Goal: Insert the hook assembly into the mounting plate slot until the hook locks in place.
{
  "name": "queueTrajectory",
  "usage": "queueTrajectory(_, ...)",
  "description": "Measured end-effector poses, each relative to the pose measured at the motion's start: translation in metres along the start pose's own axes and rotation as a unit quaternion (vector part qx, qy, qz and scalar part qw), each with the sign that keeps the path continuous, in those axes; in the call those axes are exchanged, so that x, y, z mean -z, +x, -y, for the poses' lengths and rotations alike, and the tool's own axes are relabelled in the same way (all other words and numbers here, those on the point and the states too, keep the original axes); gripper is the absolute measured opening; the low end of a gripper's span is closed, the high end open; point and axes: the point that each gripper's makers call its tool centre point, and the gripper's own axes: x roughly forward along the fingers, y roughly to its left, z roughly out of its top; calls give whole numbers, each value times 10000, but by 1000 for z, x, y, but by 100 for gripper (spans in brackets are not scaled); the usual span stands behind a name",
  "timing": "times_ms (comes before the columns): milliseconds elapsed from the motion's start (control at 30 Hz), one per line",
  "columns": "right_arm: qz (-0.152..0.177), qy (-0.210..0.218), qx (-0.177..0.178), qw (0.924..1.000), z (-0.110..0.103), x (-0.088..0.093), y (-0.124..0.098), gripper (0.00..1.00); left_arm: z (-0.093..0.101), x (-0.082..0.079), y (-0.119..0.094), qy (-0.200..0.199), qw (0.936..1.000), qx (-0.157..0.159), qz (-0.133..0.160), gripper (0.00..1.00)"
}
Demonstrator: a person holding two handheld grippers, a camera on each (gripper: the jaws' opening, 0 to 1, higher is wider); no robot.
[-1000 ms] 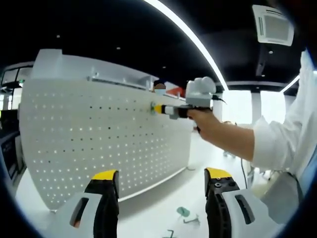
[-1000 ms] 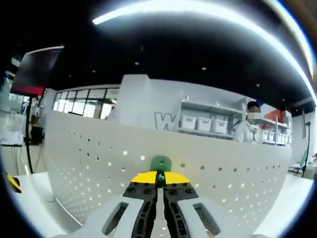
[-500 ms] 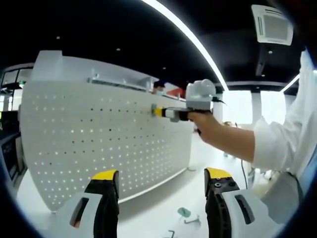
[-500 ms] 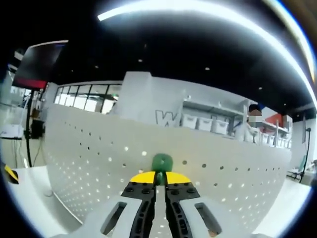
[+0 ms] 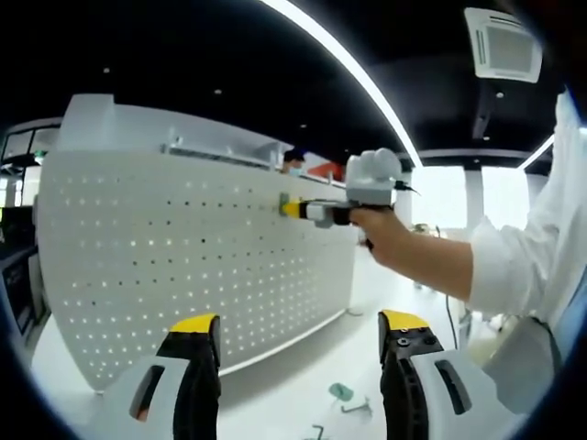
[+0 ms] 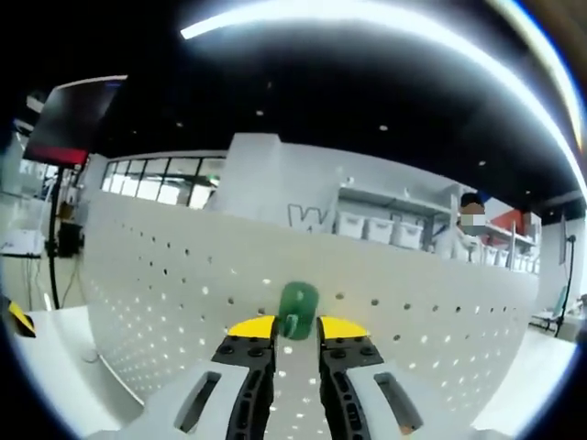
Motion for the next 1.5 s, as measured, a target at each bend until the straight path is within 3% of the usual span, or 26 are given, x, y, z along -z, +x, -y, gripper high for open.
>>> queueTrajectory(233, 195, 58, 22, 9998, 2, -10, -5, 33, 1, 1, -1, 48, 10000, -5, -24, 72)
queueTrajectory(433, 302, 124, -85, 9994, 2, -17, -13, 40, 0, 5, 0, 134, 9998, -23, -120, 72)
queueTrajectory(767, 378, 226, -397, 9982, -3, -25, -34, 41, -1, 11, 1, 208, 9995, -34, -239, 71)
queueTrajectory(1233, 159, 366, -937, 9948, -18, -10, -61, 41, -3, 12, 0, 199, 9994, -49, -269, 72)
queueTrajectory(1367, 25, 440, -1226, 9915, -30, -1, -70, 41, -3, 12, 0, 202, 9994, -41, -266, 71)
queueTrajectory(1500, -212, 211, -1528, 9878, -45, 16, -79, 40, -3, 12, 1, 197, 9995, -29, -264, 71)
